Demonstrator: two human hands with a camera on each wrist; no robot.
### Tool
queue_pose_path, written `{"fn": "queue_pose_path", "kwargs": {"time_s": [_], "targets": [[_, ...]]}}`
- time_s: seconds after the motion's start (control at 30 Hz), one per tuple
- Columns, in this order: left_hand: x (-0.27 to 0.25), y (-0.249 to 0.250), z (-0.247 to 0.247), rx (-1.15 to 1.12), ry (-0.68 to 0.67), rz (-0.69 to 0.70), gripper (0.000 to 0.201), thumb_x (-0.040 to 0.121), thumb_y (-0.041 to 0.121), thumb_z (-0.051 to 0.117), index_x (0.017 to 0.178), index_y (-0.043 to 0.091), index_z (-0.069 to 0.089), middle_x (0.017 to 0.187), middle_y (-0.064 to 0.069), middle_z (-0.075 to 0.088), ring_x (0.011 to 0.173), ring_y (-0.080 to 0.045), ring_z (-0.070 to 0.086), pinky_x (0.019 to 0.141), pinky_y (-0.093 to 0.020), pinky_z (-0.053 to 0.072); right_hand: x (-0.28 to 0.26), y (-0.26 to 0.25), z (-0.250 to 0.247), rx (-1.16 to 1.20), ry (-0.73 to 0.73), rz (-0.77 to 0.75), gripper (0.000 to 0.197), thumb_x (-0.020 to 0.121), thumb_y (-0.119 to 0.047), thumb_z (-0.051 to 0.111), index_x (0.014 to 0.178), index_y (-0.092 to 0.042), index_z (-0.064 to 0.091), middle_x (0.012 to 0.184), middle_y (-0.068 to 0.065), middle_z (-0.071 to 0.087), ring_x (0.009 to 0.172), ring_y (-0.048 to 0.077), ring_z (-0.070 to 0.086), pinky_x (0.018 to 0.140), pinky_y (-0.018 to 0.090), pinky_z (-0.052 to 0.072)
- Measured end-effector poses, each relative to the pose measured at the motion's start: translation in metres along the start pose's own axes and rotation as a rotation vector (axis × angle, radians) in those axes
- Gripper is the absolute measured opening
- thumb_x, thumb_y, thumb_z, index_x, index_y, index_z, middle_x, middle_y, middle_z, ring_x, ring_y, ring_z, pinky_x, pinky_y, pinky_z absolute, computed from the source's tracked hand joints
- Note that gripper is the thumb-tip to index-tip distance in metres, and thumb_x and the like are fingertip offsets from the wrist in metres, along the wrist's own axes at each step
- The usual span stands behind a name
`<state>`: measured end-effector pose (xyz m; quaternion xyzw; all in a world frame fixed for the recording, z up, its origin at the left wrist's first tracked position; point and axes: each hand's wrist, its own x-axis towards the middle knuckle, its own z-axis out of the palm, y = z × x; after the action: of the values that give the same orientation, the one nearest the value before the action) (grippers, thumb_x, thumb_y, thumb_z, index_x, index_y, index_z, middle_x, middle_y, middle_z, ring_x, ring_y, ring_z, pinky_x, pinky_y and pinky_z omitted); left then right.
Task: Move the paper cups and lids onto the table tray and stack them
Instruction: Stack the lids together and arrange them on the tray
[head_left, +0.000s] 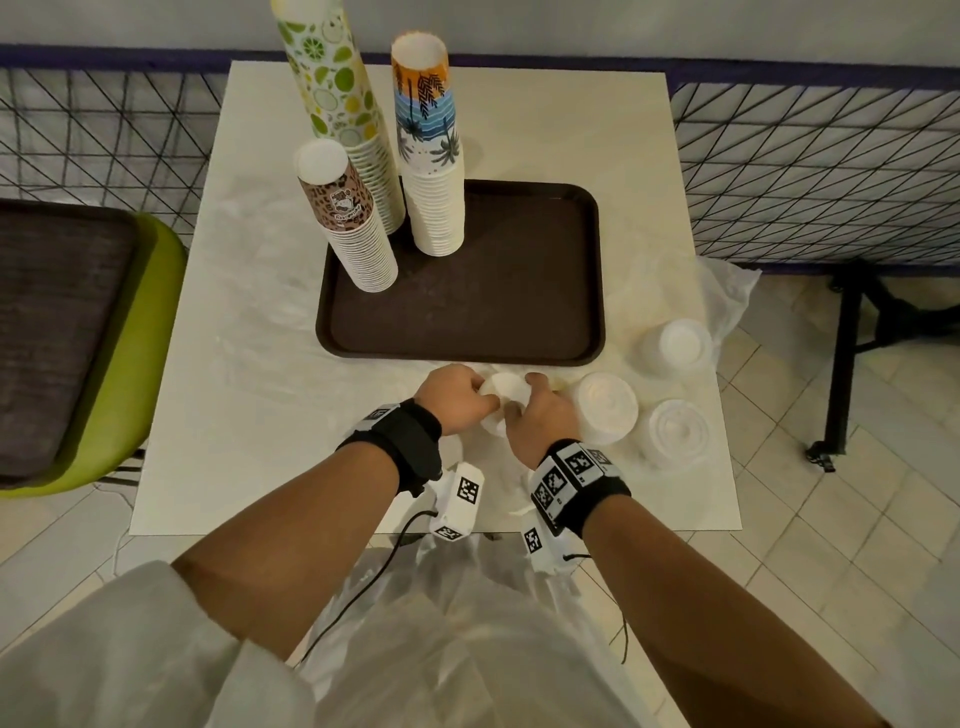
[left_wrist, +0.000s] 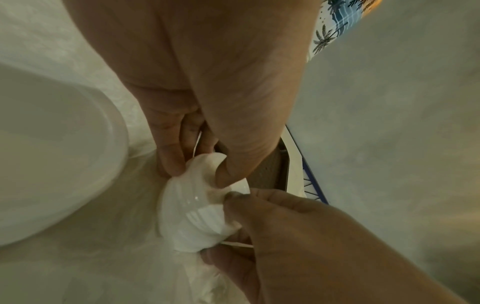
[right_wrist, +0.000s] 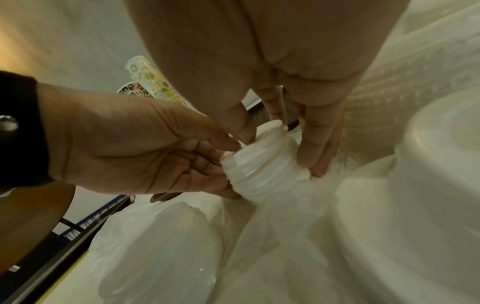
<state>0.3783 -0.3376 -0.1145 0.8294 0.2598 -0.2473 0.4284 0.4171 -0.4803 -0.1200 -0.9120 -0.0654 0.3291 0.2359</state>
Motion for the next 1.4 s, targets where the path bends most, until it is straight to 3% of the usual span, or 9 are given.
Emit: {"fn": "queue_pose_path", "kwargs": {"time_s": [0.2,0.47,0.57,0.8,0.9,1.03,1.1,1.23,1.4], "targets": [[-0.004,0.004,0.001,-0.156,-0.025,-0.046,0.003,0.09,0.022,0.069,0.091,0.02,0.07,0.106,-0.008,0.077,0.101,-0.025,0.07,0.097,-0.043,0.056,0.0,-0.001,-0.003,0.109,-0.015,0.031,0.052,0.1,-0.023,0.051,0.149,-0.016,0.036,0.138,0.018,0.048,0.114,0.031,0.059,0.096,0.033,0.043],[-0.002,0.0,0.0,-0.289,-0.061,-0.132,0.044,0.069,0.044,0.067,0.1,0.014,0.077,0.101,-0.009,0.076,0.1,-0.028,0.071,0.094,-0.045,0.056,0.0,0.0,-0.004,0.205,-0.037,0.04,0.052,0.095,-0.031,0.057,0.144,-0.021,0.045,0.133,0.013,0.054,0.112,0.03,0.06,0.101,0.039,0.049],[0.001,-0.001,-0.002,-0.306,-0.085,-0.124,0.045,0.066,0.045,0.067,0.099,0.017,0.079,0.1,-0.007,0.077,0.099,-0.026,0.072,0.099,-0.049,0.057,0.0,0.0,-0.004,0.248,-0.036,0.025,0.054,0.092,-0.036,0.057,0.144,-0.023,0.046,0.132,0.012,0.057,0.11,0.029,0.062,0.101,0.046,0.05],[0.002,0.014,-0.012,-0.309,-0.053,-0.093,0.05,0.086,0.045,0.069,0.129,0.022,0.056,0.118,0.001,0.062,0.11,-0.018,0.061,0.099,-0.04,0.053,-0.002,0.0,-0.018,0.384,0.048,-0.024,0.046,0.096,-0.03,0.06,0.14,-0.018,0.053,0.124,0.003,0.063,0.109,0.022,0.061,0.093,0.032,0.048],[0.002,0.021,-0.012,-0.365,-0.08,-0.046,0.05,0.096,0.041,0.06,0.141,0.024,0.045,0.128,-0.002,0.058,0.115,-0.02,0.058,0.095,-0.034,0.048,-0.003,-0.002,-0.021,0.481,0.078,-0.061,0.044,0.095,-0.031,0.061,0.137,-0.022,0.055,0.117,0.0,0.066,0.103,0.017,0.064,0.095,0.039,0.054],[-0.003,0.03,-0.013,-0.553,-0.087,-0.017,0.046,0.102,0.05,0.054,0.142,0.033,0.042,0.131,0.0,0.058,0.115,-0.021,0.062,0.096,-0.042,0.059,0.0,-0.003,-0.026,0.538,0.102,-0.122,0.046,0.094,-0.035,0.063,0.138,-0.026,0.054,0.116,-0.005,0.064,0.105,0.014,0.063,0.093,0.042,0.057],[-0.005,0.034,-0.015,-0.623,-0.075,0.01,0.043,0.103,0.049,0.054,0.141,0.031,0.045,0.131,-0.002,0.058,0.113,-0.022,0.065,0.09,-0.04,0.063,0.002,0.0,-0.031,0.555,0.093,-0.161,0.05,0.093,-0.04,0.063,0.14,-0.028,0.052,0.119,-0.004,0.064,0.105,0.016,0.066,0.091,0.04,0.058],[0.0,0.04,-0.019,-0.641,-0.042,0.089,0.044,0.103,0.044,0.057,0.142,0.025,0.048,0.129,-0.003,0.061,0.113,-0.025,0.067,0.087,-0.041,0.063,0.006,0.003,-0.042,0.806,-0.032,-0.082,0.043,0.096,-0.039,0.061,0.131,-0.016,0.059,0.114,0.012,0.069,0.08,0.022,0.072,0.08,0.043,0.062],[0.008,0.049,-0.019,-0.629,-0.032,0.136,0.045,0.102,0.046,0.058,0.142,0.026,0.051,0.131,-0.002,0.062,0.115,-0.024,0.067,0.091,-0.044,0.063,0.012,0.001,-0.056,1.009,-0.042,-0.053,0.025,0.096,-0.02,0.064,0.118,-0.008,0.065,0.103,0.021,0.072,0.076,0.028,0.068,0.074,0.038,0.057]]}}
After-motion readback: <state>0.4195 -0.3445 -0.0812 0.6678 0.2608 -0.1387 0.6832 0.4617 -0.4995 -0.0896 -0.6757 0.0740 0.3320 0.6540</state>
